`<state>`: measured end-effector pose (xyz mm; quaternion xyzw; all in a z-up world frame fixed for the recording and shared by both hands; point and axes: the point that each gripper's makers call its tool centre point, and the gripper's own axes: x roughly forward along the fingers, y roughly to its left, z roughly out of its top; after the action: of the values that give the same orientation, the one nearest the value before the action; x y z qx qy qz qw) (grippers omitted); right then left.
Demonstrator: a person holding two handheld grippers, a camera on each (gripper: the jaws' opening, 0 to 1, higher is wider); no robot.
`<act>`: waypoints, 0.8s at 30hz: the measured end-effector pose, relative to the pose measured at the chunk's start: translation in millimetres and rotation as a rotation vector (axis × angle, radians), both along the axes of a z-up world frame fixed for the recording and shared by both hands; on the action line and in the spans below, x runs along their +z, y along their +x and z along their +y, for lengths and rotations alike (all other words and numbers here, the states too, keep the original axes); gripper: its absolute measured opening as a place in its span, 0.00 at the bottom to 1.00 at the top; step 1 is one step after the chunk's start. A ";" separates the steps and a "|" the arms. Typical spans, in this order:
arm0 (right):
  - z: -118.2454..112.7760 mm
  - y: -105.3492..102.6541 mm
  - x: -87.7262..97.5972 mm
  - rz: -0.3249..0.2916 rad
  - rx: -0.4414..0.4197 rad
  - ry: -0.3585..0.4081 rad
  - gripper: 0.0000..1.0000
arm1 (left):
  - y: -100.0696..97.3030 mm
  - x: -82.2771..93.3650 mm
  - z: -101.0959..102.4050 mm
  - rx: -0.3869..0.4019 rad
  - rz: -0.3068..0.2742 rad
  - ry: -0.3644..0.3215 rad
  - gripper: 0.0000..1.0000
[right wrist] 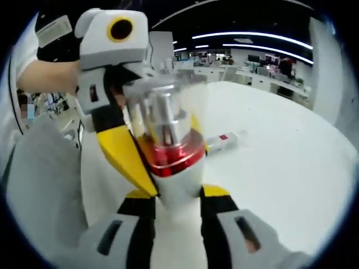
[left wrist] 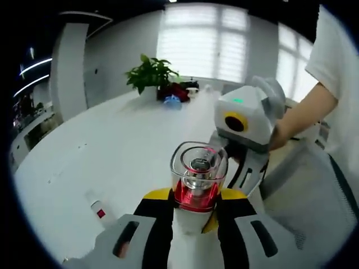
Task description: Arrange the skincare products in the storage area until every visible bottle or jar stands upright without overlapping.
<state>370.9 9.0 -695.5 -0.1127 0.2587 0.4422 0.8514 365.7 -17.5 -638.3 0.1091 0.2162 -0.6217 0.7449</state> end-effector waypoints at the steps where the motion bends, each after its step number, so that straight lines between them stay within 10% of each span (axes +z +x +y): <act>1: -0.3 2.0 -0.1 -0.003 -0.002 0.001 0.30 | 2.7 0.1 -0.4 0.001 0.001 -0.005 0.26; 24: -9.2 52.8 1.0 -0.056 0.010 -0.026 0.30 | 51.5 -1.0 -9.9 -0.004 -0.030 0.029 0.27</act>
<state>423.7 -0.2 -694.5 -0.1373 0.2398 0.4395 0.8547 417.2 -27.4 -639.3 0.1297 0.2139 -0.6183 0.7451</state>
